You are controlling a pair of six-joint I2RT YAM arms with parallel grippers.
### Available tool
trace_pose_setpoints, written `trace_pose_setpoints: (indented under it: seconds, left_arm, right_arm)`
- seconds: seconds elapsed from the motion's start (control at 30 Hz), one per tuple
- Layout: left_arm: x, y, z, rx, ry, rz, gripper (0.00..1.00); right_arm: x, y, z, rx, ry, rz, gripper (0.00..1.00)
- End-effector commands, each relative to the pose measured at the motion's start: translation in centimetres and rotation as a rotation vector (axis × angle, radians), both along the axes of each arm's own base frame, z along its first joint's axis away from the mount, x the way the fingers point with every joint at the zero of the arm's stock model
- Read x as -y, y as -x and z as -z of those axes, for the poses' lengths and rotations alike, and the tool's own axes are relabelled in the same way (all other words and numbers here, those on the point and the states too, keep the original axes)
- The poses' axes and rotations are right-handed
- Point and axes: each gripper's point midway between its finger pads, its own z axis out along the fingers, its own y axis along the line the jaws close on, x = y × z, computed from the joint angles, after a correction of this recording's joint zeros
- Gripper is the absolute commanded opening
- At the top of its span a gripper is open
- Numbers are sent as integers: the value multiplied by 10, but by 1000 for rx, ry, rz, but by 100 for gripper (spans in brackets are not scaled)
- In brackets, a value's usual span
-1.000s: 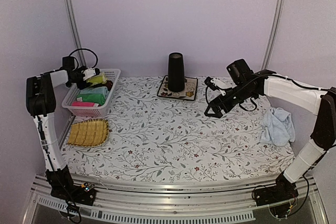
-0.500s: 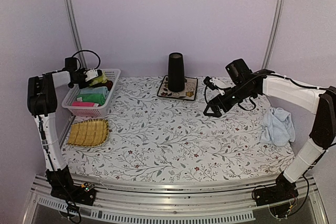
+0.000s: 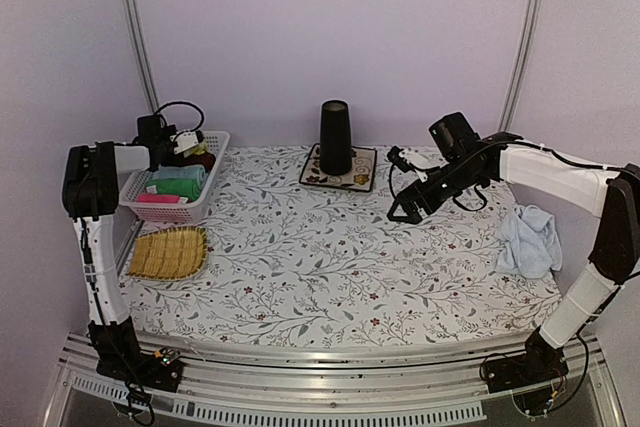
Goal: Roll the towels
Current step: Place the towel in the bin.
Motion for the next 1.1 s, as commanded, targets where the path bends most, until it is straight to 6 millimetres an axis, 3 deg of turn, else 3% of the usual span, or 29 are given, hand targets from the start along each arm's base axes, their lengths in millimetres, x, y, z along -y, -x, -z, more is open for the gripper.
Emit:
trace_pose_setpoints:
  seconds: [0.0,0.13,0.33,0.47,0.67,1.07]
  left_arm:
    - [-10,-9,-30,143,-22,-75,70]
    - [-9,-7,-41,173,-26,-74,74]
    - [-8,-5,-40,169,-33,-67,78]
    - [-8,-5,-55,209,1,-82,90]
    - [-3,-7,-77,242,51,-88,97]
    - [18,5,-97,188,214,-127,97]
  right_arm:
    - [-8,0,1,-4,-18,-14,99]
    - [-9,0,2,-7,-22,-16,99]
    - [-10,0,0,-3,-29,-16,99]
    - [-10,0,0,-7,-31,-16,99]
    - [-13,1,-1,-7,-35,-19,99]
    - [-8,-8,-6,35,-4,15,99]
